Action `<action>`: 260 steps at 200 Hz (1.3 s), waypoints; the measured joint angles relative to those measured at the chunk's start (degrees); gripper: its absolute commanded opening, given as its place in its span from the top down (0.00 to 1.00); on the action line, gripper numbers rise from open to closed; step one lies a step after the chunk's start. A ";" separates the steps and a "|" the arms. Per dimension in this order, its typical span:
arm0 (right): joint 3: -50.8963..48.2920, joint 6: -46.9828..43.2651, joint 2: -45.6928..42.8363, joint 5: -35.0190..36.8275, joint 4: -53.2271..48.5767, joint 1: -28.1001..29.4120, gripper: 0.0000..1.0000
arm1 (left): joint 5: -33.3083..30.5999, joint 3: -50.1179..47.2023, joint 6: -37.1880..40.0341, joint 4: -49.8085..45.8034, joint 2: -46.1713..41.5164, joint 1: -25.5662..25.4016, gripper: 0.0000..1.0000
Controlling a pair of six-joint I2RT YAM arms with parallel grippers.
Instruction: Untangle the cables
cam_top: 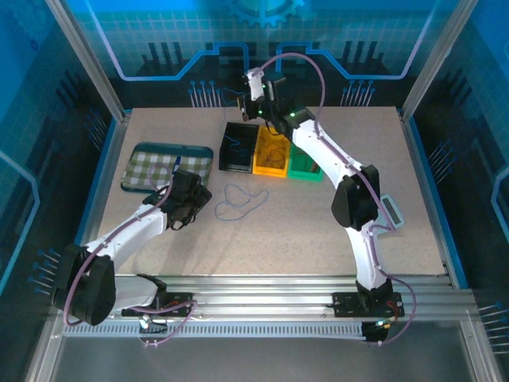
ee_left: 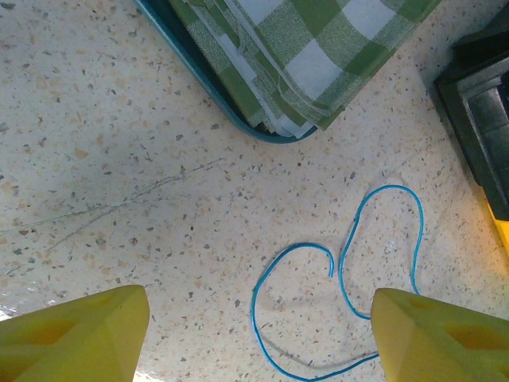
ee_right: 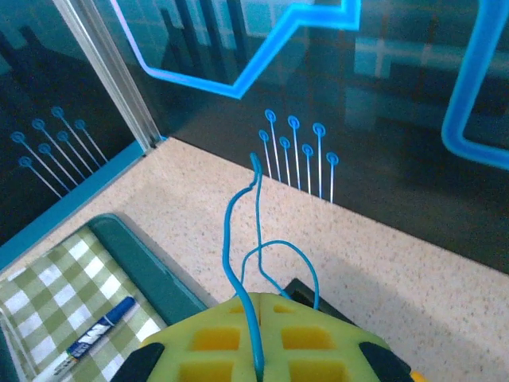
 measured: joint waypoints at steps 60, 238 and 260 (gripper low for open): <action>1.88 7.26 6.67 7.58 -9.16 1.55 1.00 | -0.04 1.29 1.36 -0.46 0.70 0.00 0.25; -3.39 20.59 8.17 4.28 -19.45 4.42 1.00 | -0.04 4.26 3.04 -1.57 3.87 0.00 0.24; 2.91 20.83 10.25 4.48 -20.17 4.35 0.97 | -0.04 4.26 3.04 -1.66 3.87 0.00 0.24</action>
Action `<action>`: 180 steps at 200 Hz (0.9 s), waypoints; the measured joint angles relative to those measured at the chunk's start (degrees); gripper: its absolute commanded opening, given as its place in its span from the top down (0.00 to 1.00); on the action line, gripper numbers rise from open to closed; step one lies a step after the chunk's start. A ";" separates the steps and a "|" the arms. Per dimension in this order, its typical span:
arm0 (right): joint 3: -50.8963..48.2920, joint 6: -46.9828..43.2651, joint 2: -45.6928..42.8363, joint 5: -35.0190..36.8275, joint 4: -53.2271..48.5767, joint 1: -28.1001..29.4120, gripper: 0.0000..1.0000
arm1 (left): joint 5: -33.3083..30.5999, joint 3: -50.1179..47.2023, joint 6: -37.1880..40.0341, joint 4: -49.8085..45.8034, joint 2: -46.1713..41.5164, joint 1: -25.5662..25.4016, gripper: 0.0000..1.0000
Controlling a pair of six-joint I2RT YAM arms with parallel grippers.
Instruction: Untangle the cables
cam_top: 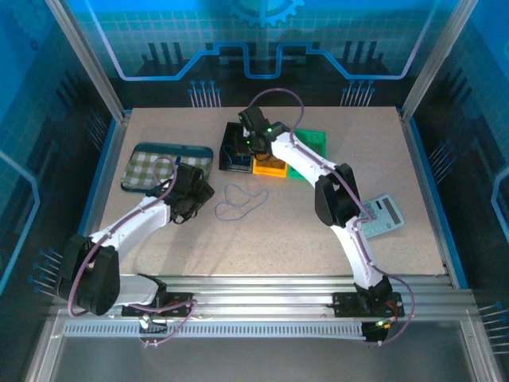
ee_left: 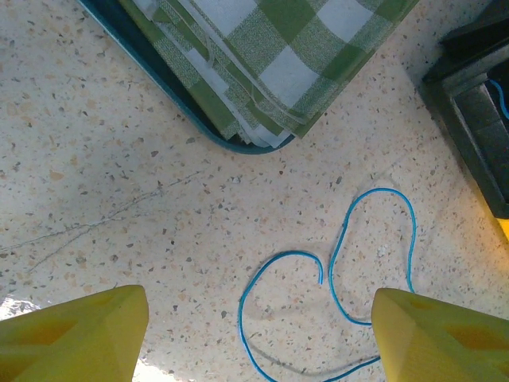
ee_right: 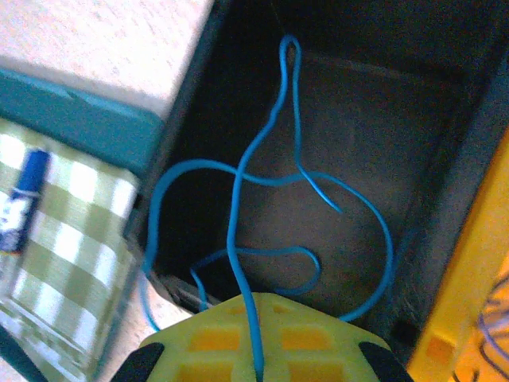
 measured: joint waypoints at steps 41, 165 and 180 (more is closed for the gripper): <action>13.94 0.17 7.54 2.14 -1.51 -0.61 0.81 | 0.00 0.00 -0.02 -0.37 0.00 0.00 0.24; -8.26 -6.56 -9.73 8.87 4.26 -0.92 0.32 | 0.87 0.20 -0.04 -0.24 1.97 0.00 0.24; -10.86 -7.93 -13.38 9.07 6.73 -0.57 0.34 | 0.94 0.26 -0.04 -0.24 2.36 0.00 0.24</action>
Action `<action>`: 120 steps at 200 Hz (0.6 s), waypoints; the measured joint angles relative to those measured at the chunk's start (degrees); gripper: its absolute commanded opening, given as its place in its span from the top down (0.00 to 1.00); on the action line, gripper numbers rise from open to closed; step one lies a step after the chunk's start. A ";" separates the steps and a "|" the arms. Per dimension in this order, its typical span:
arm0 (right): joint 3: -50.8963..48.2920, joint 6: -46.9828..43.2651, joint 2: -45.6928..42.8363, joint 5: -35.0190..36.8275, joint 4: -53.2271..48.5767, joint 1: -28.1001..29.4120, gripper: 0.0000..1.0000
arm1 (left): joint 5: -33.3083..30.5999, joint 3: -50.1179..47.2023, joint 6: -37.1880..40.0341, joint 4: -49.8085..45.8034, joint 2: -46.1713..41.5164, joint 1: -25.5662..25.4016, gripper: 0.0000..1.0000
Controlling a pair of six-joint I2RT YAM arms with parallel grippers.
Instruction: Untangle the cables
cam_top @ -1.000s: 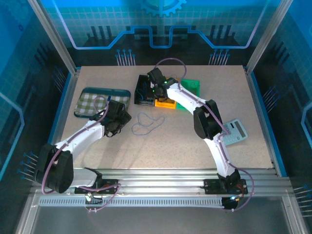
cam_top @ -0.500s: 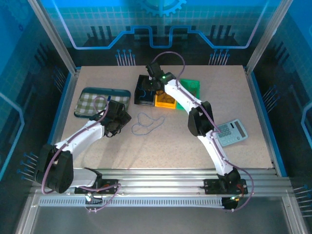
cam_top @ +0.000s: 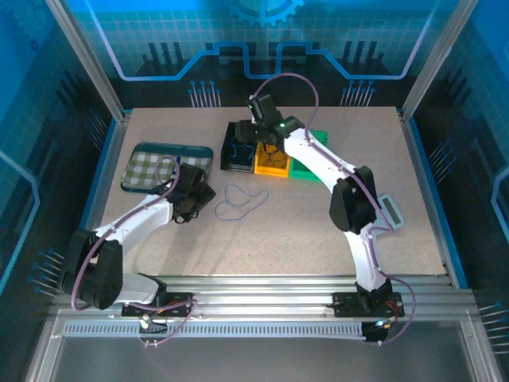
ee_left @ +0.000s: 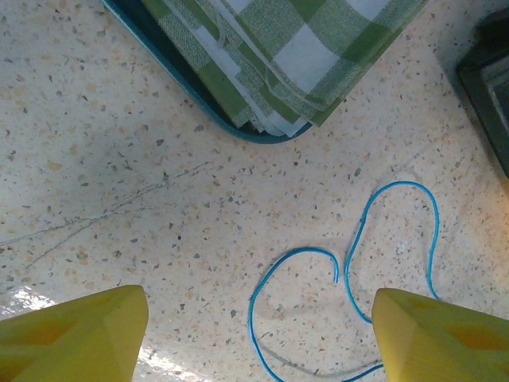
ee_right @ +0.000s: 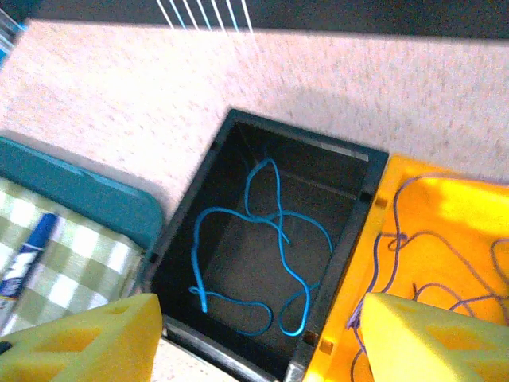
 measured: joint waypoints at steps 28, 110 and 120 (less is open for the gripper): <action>-12.68 -2.54 -9.62 -1.68 4.28 1.18 0.34 | 0.17 0.07 0.00 0.02 0.15 0.00 0.24; -36.28 -19.15 -15.78 -22.84 2.32 8.81 0.28 | -0.83 0.02 -1.36 -0.02 0.20 0.00 0.23; -36.85 -21.29 -15.78 -23.06 1.64 10.25 0.28 | -0.94 0.02 -1.75 -0.04 0.20 0.00 0.23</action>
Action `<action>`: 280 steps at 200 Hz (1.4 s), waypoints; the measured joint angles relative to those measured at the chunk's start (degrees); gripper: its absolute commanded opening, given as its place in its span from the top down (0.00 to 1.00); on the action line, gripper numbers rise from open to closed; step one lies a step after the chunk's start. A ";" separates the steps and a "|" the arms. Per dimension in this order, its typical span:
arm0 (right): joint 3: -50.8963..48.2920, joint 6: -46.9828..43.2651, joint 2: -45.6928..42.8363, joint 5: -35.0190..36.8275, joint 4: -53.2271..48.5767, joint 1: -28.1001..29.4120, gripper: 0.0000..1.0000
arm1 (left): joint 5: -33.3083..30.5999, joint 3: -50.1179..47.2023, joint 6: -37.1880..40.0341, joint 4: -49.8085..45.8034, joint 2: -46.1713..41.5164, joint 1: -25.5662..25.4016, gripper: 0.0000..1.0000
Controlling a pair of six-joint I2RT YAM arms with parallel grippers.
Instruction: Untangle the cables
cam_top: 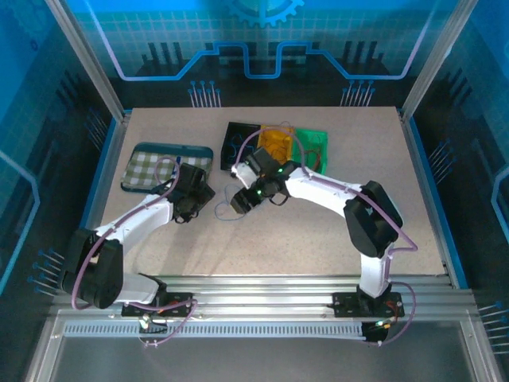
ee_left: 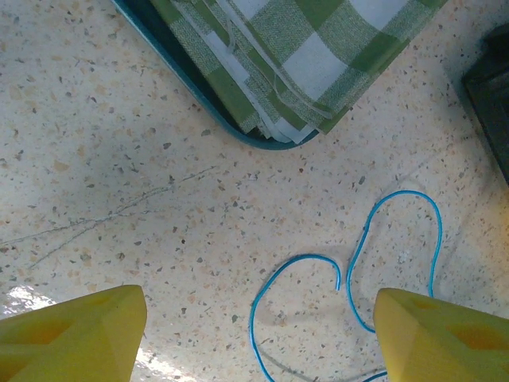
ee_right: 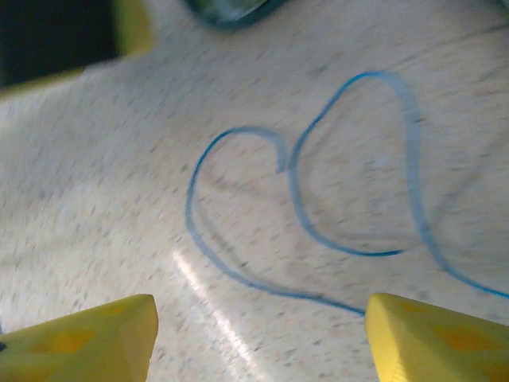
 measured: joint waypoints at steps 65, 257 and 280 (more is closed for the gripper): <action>1.36 -9.77 6.38 2.75 -1.95 8.41 0.30 | -0.24 -0.50 -1.92 -0.70 -0.02 0.11 0.22; 12.04 -14.82 17.42 16.74 0.33 4.20 0.17 | -7.34 -4.68 -6.43 -5.25 -10.88 1.09 0.21; 13.66 -14.93 18.53 15.41 0.22 1.55 0.16 | -7.89 -5.07 -6.45 -5.86 -11.67 1.18 0.21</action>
